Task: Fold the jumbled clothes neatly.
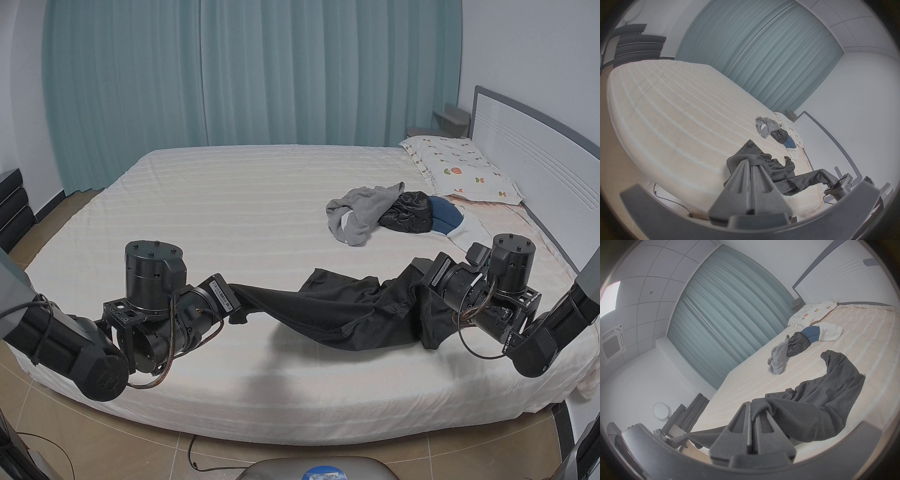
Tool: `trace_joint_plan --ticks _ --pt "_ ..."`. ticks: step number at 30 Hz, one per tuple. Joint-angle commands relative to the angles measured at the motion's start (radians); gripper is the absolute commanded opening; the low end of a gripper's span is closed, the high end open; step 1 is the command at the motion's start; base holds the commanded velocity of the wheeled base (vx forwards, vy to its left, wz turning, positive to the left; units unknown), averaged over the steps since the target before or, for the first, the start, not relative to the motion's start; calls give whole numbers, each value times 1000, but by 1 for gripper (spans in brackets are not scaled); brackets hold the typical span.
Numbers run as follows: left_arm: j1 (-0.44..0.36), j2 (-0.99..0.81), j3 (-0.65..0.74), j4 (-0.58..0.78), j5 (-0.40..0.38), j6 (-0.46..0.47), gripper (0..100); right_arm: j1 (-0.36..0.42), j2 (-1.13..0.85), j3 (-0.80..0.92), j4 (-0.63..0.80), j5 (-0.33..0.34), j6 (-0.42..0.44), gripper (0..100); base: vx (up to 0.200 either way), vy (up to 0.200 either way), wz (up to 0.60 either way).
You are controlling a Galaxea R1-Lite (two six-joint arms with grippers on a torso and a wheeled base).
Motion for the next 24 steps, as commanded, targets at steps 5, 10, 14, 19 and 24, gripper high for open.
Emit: trace_joint_plan --ticks 5,10,14,19,24 --pt "0 -11 1 0 1 0 0 -4 -2 -1 -5 6 5 0 0 200 0" --pt "0 -13 11 5 1 6 0 -2 -5 -6 -5 7 5 0 0 200 0" --pt "0 -13 10 5 1 8 0 -5 -8 -6 -5 7 6 0 0 200 0" --pt "0 -13 13 5 1 8 0 -5 -2 -6 -5 9 8 0 0 200 0" --pt "2 -16 14 5 1 8 0 -7 2 -8 -5 9 8 0 0 200 0"
